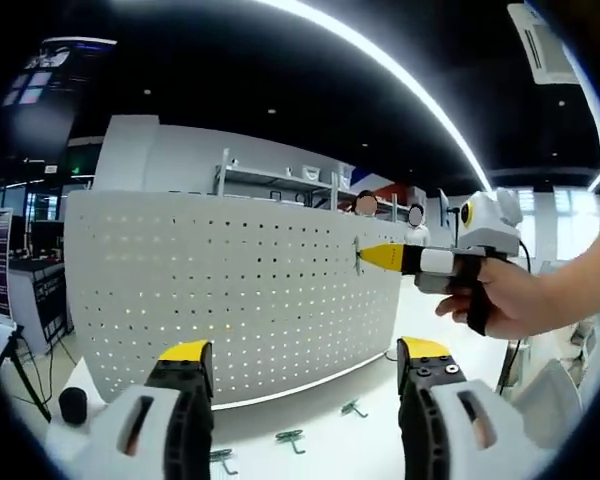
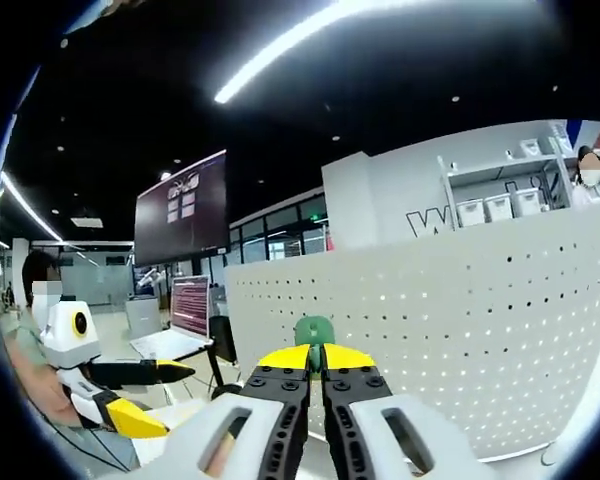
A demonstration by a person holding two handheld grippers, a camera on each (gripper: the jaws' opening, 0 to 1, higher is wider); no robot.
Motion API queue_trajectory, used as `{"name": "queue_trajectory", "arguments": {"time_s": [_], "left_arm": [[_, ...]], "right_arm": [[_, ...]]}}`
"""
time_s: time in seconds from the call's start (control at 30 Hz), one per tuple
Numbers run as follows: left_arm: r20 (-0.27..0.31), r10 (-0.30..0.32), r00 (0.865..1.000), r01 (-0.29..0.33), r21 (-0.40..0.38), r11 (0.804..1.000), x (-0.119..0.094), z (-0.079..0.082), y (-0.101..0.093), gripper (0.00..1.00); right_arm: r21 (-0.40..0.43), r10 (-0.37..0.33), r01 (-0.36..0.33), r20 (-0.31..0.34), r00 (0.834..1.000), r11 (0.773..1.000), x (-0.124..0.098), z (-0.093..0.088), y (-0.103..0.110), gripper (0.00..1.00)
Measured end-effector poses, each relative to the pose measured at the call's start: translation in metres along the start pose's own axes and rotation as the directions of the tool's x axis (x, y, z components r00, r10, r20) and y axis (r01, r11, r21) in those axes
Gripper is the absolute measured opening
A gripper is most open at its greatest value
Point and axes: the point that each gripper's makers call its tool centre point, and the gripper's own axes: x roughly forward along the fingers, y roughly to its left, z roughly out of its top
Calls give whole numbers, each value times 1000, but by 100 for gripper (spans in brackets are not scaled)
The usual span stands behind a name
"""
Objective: Insert the hook assembly into the mounting plate slot until the hook locks in place.
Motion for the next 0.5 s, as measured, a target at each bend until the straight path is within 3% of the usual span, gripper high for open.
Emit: {"name": "queue_trajectory", "arguments": {"time_s": [0.5], "left_arm": [[15,23,1000,-23,14,1000,-9,1,6,77]], "right_arm": [[-17,-106,106,27,994,994,28,15,-18,1]]}}
